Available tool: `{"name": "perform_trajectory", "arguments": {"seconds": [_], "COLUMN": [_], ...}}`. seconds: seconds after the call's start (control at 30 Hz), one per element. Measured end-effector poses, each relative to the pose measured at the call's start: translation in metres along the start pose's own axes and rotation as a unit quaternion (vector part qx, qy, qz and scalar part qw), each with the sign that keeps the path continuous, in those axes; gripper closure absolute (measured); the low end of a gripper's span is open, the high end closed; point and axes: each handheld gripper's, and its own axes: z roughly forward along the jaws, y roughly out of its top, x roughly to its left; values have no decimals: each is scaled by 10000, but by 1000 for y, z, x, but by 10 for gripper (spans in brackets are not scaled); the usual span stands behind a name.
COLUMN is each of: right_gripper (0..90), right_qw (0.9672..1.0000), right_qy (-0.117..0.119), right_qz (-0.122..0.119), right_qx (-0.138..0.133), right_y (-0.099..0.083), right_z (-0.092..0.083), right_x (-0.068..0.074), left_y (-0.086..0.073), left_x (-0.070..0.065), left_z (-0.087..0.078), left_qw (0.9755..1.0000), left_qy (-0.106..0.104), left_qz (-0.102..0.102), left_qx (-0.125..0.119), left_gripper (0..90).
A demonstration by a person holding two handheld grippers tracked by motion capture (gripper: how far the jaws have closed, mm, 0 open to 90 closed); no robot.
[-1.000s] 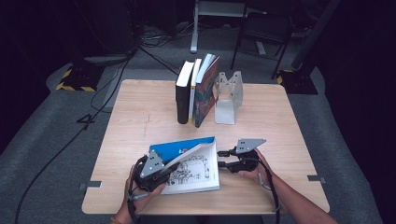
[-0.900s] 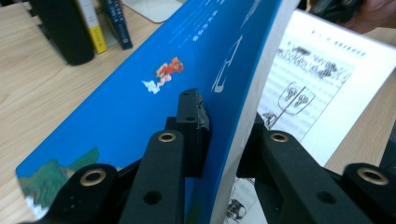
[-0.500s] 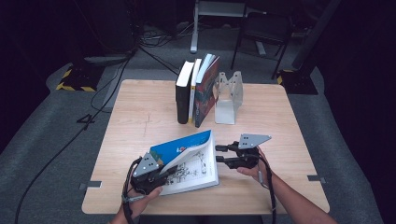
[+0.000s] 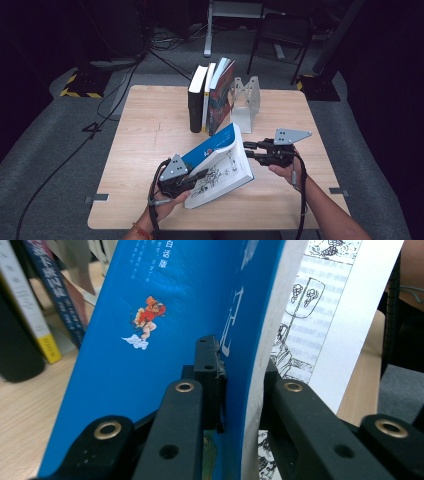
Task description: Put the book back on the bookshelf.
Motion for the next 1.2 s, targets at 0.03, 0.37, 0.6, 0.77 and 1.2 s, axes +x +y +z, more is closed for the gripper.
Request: {"name": "perform_trajectory", "arguments": {"seconds": [0.03, 0.37, 0.6, 0.77, 1.2], "right_gripper": [666, 576, 520, 531, 594], "right_qw": [10000, 9991, 9987, 9999, 9987], "right_qy": [16, 162, -71, 72, -182], "right_qz": [-9, -392, -182, -135, -381], "right_qx": [-48, -33, 466, 76, -269], "right_y": [2, 31, 24, 22, 34], "right_z": [1, 18, 44, 37, -5], "right_x": [2, 27, 26, 24, 25], "left_y": [0, -20, -29, -28, -2], "left_x": [0, -11, -2, 10, 12], "left_z": [0, -24, -19, -20, 42], "left_qw": [10000, 9975, 9959, 9978, 9980], "left_qy": [0, 541, 585, 267, -546], "left_qz": [0, -401, -488, -453, -333], "left_qx": [0, 224, 495, 409, -27], "left_gripper": [791, 609, 682, 732, 765]}}
